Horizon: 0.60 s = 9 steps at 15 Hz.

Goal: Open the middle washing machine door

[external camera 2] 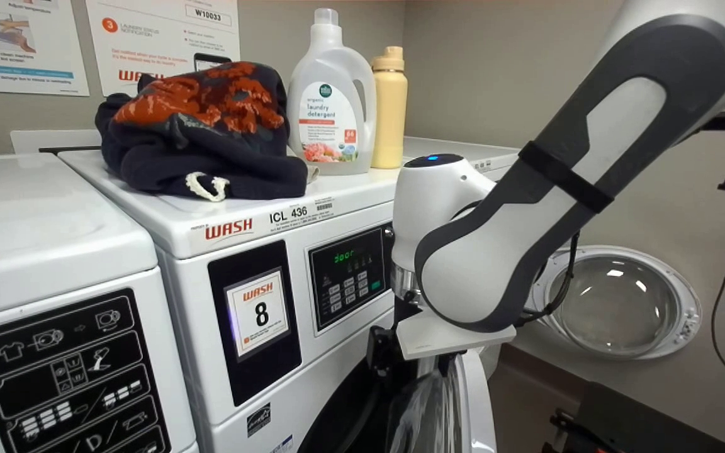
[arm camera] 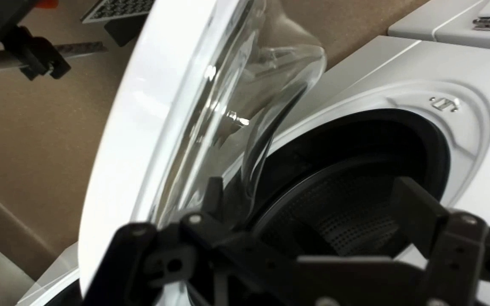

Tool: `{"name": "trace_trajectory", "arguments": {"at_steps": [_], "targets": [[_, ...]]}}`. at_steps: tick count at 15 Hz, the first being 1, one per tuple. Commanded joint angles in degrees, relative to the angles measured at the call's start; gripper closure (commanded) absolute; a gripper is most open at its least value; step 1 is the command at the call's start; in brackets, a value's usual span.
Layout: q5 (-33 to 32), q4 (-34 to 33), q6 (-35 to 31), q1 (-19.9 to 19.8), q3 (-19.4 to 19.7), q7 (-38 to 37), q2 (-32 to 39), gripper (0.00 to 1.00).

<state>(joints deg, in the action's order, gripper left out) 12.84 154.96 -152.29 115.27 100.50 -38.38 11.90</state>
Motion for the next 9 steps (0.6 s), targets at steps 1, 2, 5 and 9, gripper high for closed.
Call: {"name": "trace_trajectory", "arguments": {"at_steps": [1,2,5,9], "targets": [[5.94,-3.59,8.02,12.7,10.82,5.25,6.12,0.0],[8.06,-4.26,10.84,16.27,14.1,7.05,8.45,0.0],[12.74,-6.47,22.7,25.58,24.0,11.8,17.17,0.0],[10.26,-10.61,39.67,32.59,35.09,13.39,28.4,0.0]]}}
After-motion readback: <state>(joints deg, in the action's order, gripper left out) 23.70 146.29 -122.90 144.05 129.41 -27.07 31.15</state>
